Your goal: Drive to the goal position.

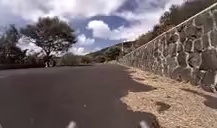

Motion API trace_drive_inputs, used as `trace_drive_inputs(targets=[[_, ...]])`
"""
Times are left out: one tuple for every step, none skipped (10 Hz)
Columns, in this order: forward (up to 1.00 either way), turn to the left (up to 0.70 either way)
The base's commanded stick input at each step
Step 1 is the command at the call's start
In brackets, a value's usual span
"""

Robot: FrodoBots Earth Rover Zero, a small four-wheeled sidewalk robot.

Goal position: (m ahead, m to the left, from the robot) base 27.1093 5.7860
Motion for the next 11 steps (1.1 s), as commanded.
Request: trace_drive_inputs(targets=[[0.5, 0.0], [0.5, 0.0], [0.5, 0.0], [0.5, 0.0], [0.5, -0.08], [0.5, -0.17], [0.5, 0.0], [0.5, 0.0], [0.5, 0.0], [0.5, 0.0], [0.5, 0.0]])
